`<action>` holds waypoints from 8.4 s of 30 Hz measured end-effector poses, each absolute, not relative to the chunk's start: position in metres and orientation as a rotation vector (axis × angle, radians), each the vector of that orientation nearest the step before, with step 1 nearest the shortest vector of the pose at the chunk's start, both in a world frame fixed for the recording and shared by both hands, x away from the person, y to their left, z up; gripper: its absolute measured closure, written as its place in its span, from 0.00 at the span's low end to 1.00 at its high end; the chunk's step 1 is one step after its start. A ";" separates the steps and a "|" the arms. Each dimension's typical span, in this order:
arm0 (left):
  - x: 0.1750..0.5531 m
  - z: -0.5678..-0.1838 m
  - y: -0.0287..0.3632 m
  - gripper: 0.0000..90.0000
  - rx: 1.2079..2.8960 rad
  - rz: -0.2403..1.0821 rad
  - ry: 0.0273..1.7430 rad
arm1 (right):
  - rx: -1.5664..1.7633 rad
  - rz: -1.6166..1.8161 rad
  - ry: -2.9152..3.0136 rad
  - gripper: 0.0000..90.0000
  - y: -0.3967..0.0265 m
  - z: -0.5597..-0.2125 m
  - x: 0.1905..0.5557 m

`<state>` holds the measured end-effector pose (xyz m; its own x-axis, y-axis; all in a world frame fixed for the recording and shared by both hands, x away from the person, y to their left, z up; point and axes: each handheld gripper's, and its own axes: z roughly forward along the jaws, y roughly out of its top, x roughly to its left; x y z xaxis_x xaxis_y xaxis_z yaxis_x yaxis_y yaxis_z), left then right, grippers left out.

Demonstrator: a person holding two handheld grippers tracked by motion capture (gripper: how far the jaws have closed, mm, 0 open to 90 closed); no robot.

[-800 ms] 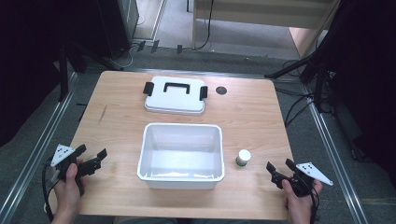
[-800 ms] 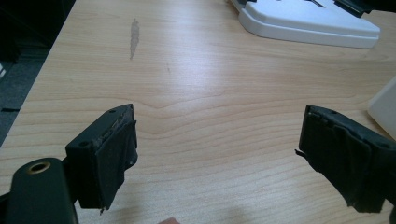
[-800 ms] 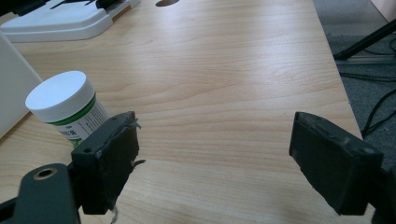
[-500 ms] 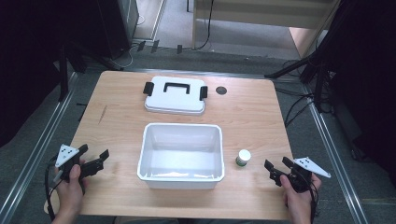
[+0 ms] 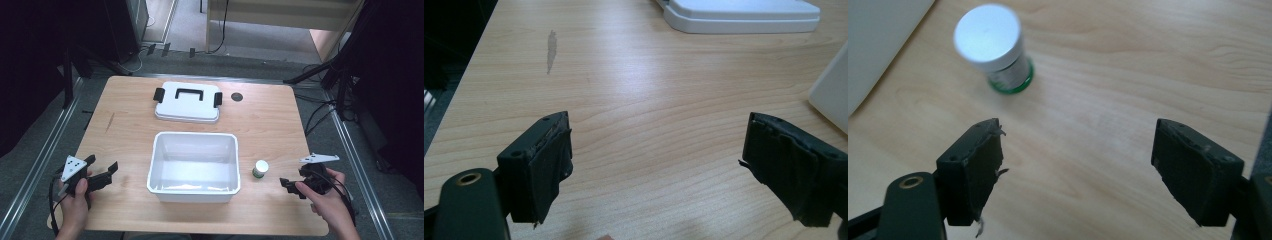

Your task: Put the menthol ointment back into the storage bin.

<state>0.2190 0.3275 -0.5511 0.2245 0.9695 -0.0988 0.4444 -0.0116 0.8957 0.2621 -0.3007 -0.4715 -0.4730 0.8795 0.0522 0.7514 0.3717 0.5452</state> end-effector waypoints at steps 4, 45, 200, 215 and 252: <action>0.219 -0.551 0.328 0.15 1.607 0.735 1.357 | 1.409 0.516 2.595 0.22 -0.283 -0.462 0.275; 0.215 -0.551 0.327 0.16 1.619 0.754 1.357 | 1.320 0.115 2.797 0.57 -0.187 -0.461 0.340; 0.216 -0.551 0.326 0.16 1.637 0.755 1.353 | 0.759 0.214 2.940 0.43 -0.100 -0.356 0.320; 0.216 -0.551 0.325 0.16 1.639 0.759 1.355 | 0.932 0.215 2.893 0.43 -0.165 -0.372 0.321; 0.216 -0.551 0.325 0.16 1.640 0.760 1.360 | 1.303 1.134 2.043 0.04 -0.317 -0.520 0.240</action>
<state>0.2163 0.3250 -0.5510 0.2231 0.9727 -0.0645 0.4552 -0.0455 0.8892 0.2397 -0.3172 -0.5199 -0.4444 0.8946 0.0475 0.5135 0.2109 0.8318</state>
